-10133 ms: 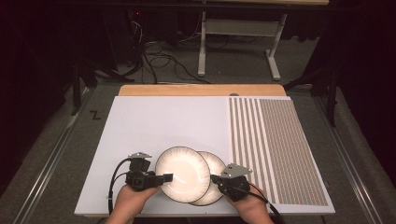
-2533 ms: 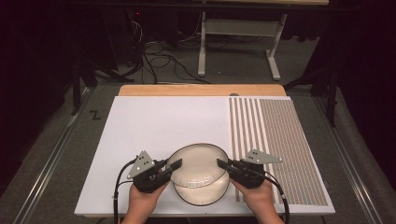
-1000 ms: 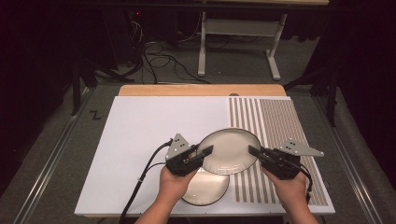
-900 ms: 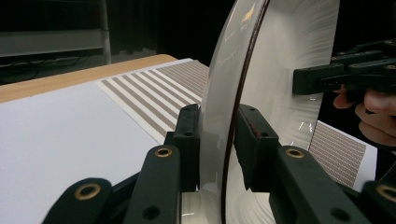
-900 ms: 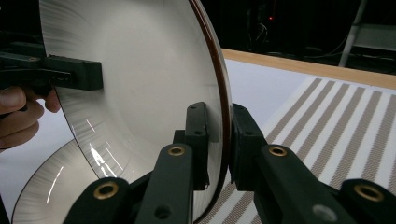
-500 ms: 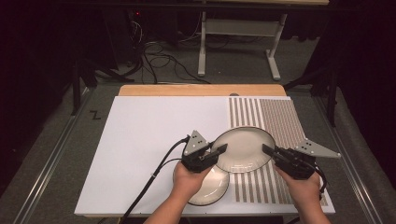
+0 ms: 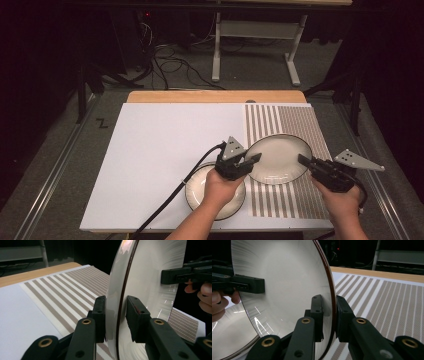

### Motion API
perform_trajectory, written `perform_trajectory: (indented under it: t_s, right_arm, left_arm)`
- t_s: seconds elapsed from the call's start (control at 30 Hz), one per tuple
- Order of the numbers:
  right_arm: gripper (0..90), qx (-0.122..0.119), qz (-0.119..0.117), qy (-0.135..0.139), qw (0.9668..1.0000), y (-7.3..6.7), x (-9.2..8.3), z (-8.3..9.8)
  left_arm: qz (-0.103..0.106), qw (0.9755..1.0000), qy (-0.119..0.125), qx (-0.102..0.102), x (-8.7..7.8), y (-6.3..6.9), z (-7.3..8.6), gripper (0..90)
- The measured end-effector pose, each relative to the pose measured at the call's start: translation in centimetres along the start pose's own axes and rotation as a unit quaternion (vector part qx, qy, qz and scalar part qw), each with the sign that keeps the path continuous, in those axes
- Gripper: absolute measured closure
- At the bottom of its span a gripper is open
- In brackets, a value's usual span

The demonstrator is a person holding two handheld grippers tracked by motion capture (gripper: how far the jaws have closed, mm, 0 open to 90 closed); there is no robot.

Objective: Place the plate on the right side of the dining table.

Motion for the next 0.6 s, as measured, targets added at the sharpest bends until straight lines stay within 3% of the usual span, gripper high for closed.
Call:
perform_trajectory:
  t_s: [0.1, 0.23, 0.33, 0.37, 0.6]
  right_arm:
    - [81.0, 0.004, 0.004, 0.001, 1.0000, 0.5, -0.4, 0.2]
    - [81.0, 0.007, 0.011, 0.003, 0.9999, 1.2, -1.0, 0.4]
    - [80.9, 0.008, 0.016, 0.004, 0.9998, 1.6, -1.3, 0.5]
    - [80.9, 0.011, 0.019, 0.004, 0.9998, 1.8, -1.4, 0.6]
    - [81.2, 0.022, 0.034, 0.001, 0.9992, 3.2, -1.8, 1.0]
  left_arm:
    - [0.003, 1.0000, -0.001, -0.007, 0.7, 0.5, -0.1, 70.2]
    - [0.003, 0.9999, -0.009, 0.010, 1.5, 0.7, -0.3, 69.9]
    - [0.002, 0.9998, -0.014, 0.011, 2.3, 1.0, -0.3, 69.6]
    - [-0.003, 0.9995, -0.019, 0.026, 2.5, 0.8, -0.3, 69.4]
    - [-0.010, 0.9988, -0.037, 0.028, 4.6, 1.4, -0.4, 66.6]
Point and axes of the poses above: each handheld gripper's, and its own axes: x roughly forward along the jaws, z roughly out of its underside, y roughly to its right, the point moved 2 cm from there along x, roughly forward along the jaws, and after that the axes turned 11 degrees about -z, right-handed, at the moved point
